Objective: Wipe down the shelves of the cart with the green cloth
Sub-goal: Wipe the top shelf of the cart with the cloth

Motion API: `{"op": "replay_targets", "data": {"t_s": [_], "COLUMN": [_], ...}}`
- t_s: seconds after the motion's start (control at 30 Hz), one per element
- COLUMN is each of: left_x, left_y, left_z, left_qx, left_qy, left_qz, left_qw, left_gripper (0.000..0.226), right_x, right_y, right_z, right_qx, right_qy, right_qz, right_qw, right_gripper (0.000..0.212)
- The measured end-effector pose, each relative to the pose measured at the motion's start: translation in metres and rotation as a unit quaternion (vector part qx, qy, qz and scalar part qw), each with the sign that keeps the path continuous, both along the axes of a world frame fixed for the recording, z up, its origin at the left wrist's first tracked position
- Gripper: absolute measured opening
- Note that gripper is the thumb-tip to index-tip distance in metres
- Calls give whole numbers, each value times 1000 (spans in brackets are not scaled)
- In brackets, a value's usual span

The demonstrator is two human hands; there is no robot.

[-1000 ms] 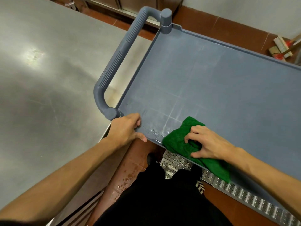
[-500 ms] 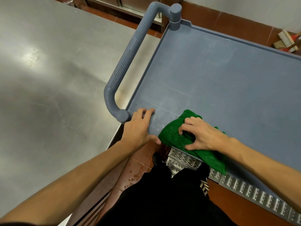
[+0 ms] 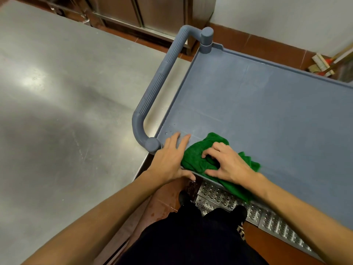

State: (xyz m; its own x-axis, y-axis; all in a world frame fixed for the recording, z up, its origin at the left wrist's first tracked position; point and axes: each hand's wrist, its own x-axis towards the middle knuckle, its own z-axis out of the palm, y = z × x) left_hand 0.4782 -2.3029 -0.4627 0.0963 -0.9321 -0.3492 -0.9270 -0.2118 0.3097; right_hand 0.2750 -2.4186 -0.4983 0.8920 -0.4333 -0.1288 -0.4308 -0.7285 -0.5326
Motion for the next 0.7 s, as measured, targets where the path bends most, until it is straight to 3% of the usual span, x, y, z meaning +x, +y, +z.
{"op": "replay_targets", "data": {"t_s": [0.07,0.13,0.2,0.37,0.7], "left_x": [13,29,50,75,69], "left_y": [-5,-9,-15,-24,-20], "left_z": [11,17,17,4,-3], "left_qx": [-70,-210,-298,-268,-254], "left_qy": [15,10,-11,-45,-12], "left_qz": [-62,-113,-93,-30,24], "left_qw": [996,971,950,962,967], "left_gripper": [98,51,28,27,24], "right_x": [-6,-8,-7,0,23], "right_y": [6,10,11,3,-7], "right_z": [-1,-1,1,3,-3], "right_qx": [-21,-29,-38,-41,-61], "right_qy": [-23,-40,-41,-27,-4], "right_qz": [-15,-35,-31,15,29], "right_qw": [999,998,998,999,998], "right_gripper": [59,74,80,74,74]}}
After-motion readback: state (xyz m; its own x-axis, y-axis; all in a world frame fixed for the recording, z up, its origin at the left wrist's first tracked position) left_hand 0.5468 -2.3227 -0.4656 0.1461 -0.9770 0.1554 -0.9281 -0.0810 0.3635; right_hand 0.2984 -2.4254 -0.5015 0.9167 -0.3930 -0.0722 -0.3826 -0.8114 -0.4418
